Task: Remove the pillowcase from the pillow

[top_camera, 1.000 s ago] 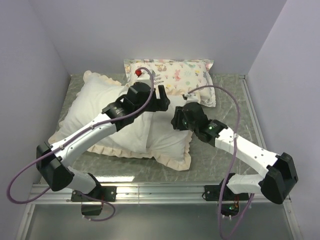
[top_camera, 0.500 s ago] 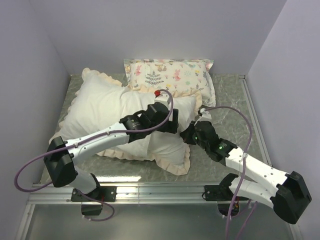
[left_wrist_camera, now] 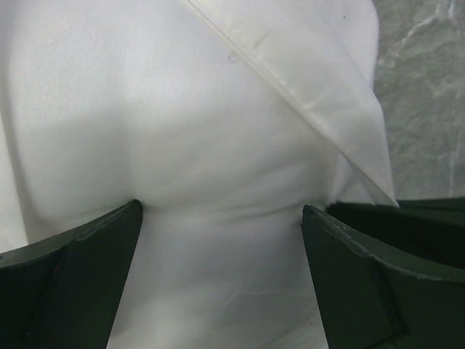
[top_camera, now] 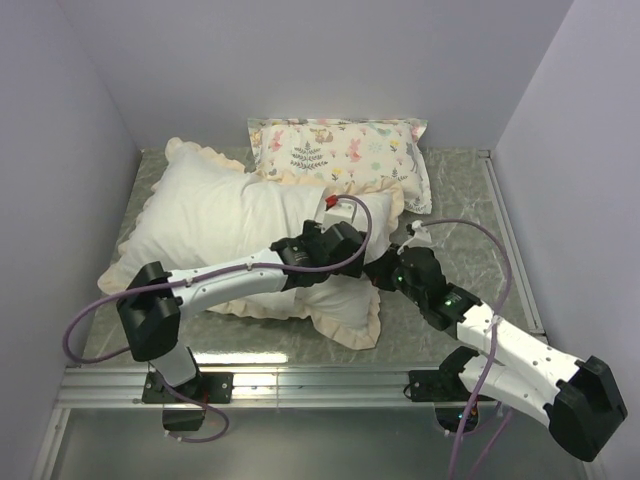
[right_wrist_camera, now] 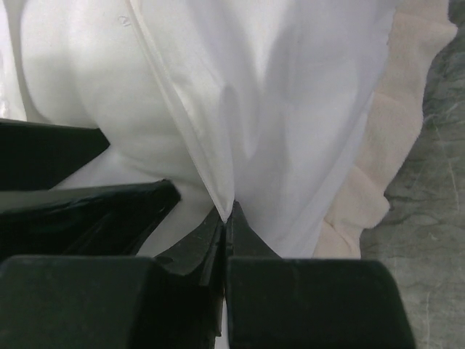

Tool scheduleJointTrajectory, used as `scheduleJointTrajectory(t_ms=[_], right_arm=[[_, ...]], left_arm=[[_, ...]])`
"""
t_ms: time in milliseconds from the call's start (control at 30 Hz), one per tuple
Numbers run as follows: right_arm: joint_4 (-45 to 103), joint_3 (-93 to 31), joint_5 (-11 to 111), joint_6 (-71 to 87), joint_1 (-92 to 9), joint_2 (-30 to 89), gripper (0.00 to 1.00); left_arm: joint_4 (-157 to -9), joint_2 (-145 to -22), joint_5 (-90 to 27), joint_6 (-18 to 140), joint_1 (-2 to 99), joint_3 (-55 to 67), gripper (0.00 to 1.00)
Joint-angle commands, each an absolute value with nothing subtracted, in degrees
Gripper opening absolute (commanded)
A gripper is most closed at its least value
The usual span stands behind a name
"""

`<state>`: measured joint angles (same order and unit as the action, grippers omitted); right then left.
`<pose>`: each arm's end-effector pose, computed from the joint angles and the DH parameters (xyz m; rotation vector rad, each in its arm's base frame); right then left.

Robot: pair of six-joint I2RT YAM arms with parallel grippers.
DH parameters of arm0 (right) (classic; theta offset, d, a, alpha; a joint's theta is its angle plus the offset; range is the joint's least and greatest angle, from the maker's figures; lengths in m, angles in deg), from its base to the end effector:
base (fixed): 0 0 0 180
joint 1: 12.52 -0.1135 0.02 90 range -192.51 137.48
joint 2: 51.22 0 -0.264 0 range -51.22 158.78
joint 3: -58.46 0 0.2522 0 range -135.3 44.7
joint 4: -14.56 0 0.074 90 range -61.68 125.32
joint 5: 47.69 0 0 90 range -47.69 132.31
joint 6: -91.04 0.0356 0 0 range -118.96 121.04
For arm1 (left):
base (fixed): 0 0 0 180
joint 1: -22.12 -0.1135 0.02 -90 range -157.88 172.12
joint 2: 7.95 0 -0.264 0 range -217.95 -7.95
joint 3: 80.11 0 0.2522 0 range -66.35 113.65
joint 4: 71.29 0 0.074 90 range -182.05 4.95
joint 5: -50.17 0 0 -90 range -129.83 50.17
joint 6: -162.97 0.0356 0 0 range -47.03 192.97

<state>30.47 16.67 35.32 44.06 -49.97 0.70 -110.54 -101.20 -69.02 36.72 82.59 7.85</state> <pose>0.1643 0.1204 0.2290 0.1825 2.0994 0.7511 0.1930 -0.3055 0.2801 0.2305 2.2364 -0.3130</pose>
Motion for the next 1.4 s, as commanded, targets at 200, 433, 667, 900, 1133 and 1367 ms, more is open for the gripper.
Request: scheduleJointTrajectory(t_ms=[200,433,667,900,1133,1367], right_arm=[[33.15,14.04,36.5,42.26,-48.99,-0.33,0.0],[34.73,11.75,40.55,39.18,-49.08,1.87,0.0],[37.45,13.94,37.48,39.71,-49.08,-1.73,0.0],[39.66,16.31,35.01,40.32,-46.8,-5.51,0.0],[36.32,19.83,38.26,41.82,-43.72,-4.11,0.0],[35.26,19.66,37.65,41.82,-42.75,-2.09,0.0]], left_arm=[[-109.66,-109.9,-62.08,39.04,77.86,10.55,0.01],[-107.38,-106.39,-56.54,36.85,68.63,15.12,0.0],[-105.52,-104.0,-55.13,32.81,58.17,21.43,0.01],[-102.72,-103.4,-45.21,29.73,47.54,22.95,0.0],[-103.33,-101.55,-38.97,29.11,40.86,25.76,0.01],[-103.16,-99.55,-27.45,28.67,36.71,25.51,0.01]])
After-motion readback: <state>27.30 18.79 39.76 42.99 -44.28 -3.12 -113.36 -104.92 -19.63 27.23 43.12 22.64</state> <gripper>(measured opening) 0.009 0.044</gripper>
